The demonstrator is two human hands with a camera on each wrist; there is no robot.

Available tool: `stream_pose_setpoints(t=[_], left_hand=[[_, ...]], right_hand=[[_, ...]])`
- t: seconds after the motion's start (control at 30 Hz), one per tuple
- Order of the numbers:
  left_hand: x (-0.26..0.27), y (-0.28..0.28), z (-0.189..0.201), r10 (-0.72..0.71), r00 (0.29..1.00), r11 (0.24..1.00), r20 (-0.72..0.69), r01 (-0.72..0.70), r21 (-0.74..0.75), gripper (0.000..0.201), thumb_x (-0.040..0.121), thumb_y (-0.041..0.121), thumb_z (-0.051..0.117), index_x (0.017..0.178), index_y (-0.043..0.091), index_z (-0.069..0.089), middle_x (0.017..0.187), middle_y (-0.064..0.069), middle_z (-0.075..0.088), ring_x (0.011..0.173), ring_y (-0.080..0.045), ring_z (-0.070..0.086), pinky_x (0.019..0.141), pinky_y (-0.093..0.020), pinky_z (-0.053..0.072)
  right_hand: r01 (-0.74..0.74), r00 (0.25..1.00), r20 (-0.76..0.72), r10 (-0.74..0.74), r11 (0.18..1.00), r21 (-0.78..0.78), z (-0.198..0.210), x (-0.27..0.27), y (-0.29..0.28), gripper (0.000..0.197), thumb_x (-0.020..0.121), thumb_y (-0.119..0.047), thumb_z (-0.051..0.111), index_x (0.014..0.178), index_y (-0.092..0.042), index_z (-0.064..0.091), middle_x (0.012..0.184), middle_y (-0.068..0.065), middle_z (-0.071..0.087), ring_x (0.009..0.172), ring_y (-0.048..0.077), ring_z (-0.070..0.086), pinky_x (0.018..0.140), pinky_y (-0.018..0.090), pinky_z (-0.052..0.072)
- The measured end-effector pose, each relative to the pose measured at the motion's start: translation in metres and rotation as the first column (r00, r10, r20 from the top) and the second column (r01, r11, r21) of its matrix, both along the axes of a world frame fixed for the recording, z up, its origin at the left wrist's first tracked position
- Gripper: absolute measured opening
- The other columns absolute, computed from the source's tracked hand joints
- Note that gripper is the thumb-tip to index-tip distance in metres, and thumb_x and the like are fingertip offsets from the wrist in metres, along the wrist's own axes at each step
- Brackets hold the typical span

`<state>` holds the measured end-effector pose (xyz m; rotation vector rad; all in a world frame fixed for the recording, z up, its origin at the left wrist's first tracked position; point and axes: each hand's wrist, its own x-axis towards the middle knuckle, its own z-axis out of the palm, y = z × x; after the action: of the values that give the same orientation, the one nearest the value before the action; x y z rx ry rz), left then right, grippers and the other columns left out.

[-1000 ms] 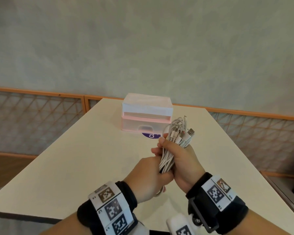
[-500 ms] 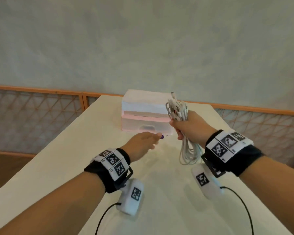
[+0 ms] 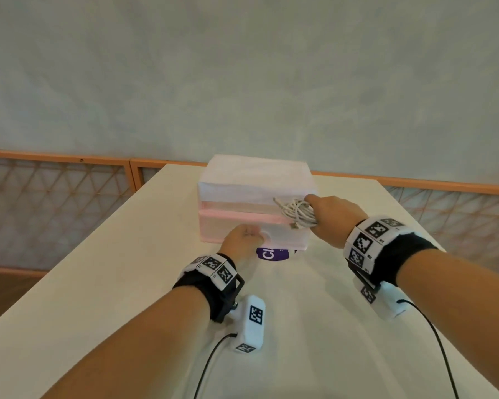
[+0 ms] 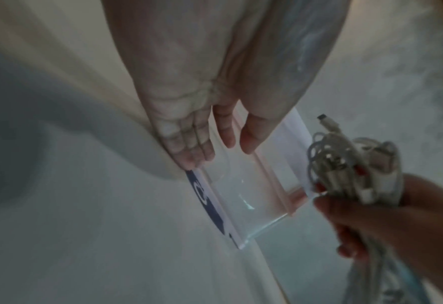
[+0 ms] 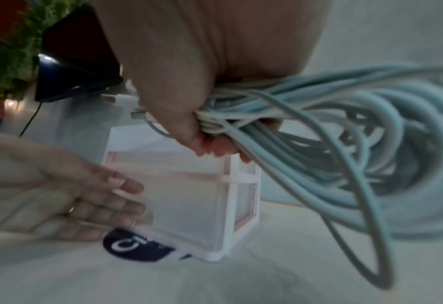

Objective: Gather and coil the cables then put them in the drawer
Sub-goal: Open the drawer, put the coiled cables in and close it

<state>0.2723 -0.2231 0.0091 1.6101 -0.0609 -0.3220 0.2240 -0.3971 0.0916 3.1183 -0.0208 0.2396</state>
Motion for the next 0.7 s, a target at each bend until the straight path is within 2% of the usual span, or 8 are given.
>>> stream_pose_setpoints(t=[0.03,0.1,0.2,0.4,0.47,0.57,0.63,0.7], left_hand=[[0.0,-0.004,-0.002,0.012,0.999,0.997,-0.037,-0.015,-0.08,0.017,0.089,-0.002,0.053,0.102,0.009,0.053,0.103,-0.012,0.061,0.08,-0.02,0.055,0.068,-0.028,0.045],[-0.001,-0.008,-0.004,-0.002,0.997,0.987,-0.072,-0.01,-0.16,0.018,0.091,-0.006,0.049,0.105,0.006,0.052,0.091,-0.007,0.056,0.074,-0.016,0.051,0.064,-0.025,0.042],[0.002,-0.007,-0.009,-0.028,0.998,0.99,-0.062,0.019,-0.143,0.019,0.091,-0.002,0.053,0.109,0.006,0.055,0.096,-0.008,0.056,0.078,-0.017,0.051,0.066,-0.026,0.044],[0.003,-0.007,-0.009,-0.065,0.996,0.995,-0.054,0.061,-0.076,0.035,0.092,-0.003,0.05,0.127,-0.002,0.05,0.116,-0.011,0.051,0.089,-0.02,0.053,0.074,-0.025,0.047],[0.003,-0.005,-0.009,-0.071,0.996,0.995,-0.057,0.067,-0.071,0.036,0.093,-0.004,0.048,0.129,-0.005,0.048,0.112,-0.012,0.052,0.091,-0.021,0.053,0.074,-0.024,0.046],[-0.001,-0.002,-0.009,-0.084,0.994,0.992,-0.071,0.077,-0.096,0.036,0.094,-0.006,0.046,0.13,-0.007,0.046,0.094,-0.005,0.054,0.081,-0.015,0.053,0.072,-0.022,0.045],[-0.003,-0.001,-0.009,-0.093,0.992,0.99,-0.083,0.083,-0.117,0.035,0.094,-0.008,0.044,0.129,-0.007,0.047,0.093,-0.004,0.054,0.087,-0.017,0.054,0.073,-0.021,0.045],[-0.004,-0.001,-0.009,-0.091,0.991,0.986,-0.097,0.076,-0.147,0.032,0.094,-0.007,0.044,0.126,-0.003,0.051,0.095,-0.006,0.054,0.092,-0.019,0.054,0.074,-0.021,0.046]], right_hand=[[-0.018,1.0,-0.009,0.018,1.0,-0.002,-0.006,0.002,-0.001,0.026,0.085,-0.019,0.05,0.111,-0.022,0.048,0.092,0.005,0.065,0.07,0.026,0.057,0.058,0.029,0.044],[-0.046,0.998,-0.037,0.047,0.999,0.008,-0.016,0.004,-0.002,0.03,0.085,-0.018,0.05,0.115,-0.024,0.049,0.095,0.005,0.066,0.07,0.025,0.056,0.058,0.028,0.043],[-0.061,0.997,-0.042,0.063,0.996,0.065,-0.026,0.007,-0.003,0.034,0.085,-0.019,0.051,0.119,-0.025,0.048,0.097,0.005,0.066,0.074,0.026,0.059,0.06,0.03,0.047],[-0.08,0.993,-0.073,0.089,0.99,0.114,-0.028,0.008,-0.009,0.029,0.081,-0.019,0.052,0.11,-0.025,0.052,0.094,0.004,0.066,0.079,0.027,0.062,0.066,0.035,0.053],[-0.086,0.991,-0.097,0.095,0.991,0.101,-0.024,0.008,-0.008,0.027,0.081,-0.02,0.053,0.108,-0.023,0.053,0.094,0.004,0.065,0.081,0.027,0.061,0.065,0.033,0.051],[-0.088,0.987,-0.126,0.096,0.994,0.067,-0.018,0.009,-0.004,0.013,0.081,-0.018,0.054,0.093,-0.022,0.051,0.083,0.001,0.059,0.075,0.025,0.056,0.06,0.027,0.041],[-0.087,0.986,-0.139,0.094,0.995,0.055,-0.014,0.01,-0.001,0.01,0.081,-0.017,0.054,0.088,-0.021,0.049,0.076,-0.001,0.055,0.073,0.024,0.055,0.057,0.026,0.038],[-0.079,0.986,-0.145,0.086,0.995,0.053,-0.011,0.011,0.0,0.012,0.081,-0.016,0.055,0.093,-0.017,0.055,0.079,0.001,0.056,0.074,0.024,0.055,0.059,0.026,0.039]])
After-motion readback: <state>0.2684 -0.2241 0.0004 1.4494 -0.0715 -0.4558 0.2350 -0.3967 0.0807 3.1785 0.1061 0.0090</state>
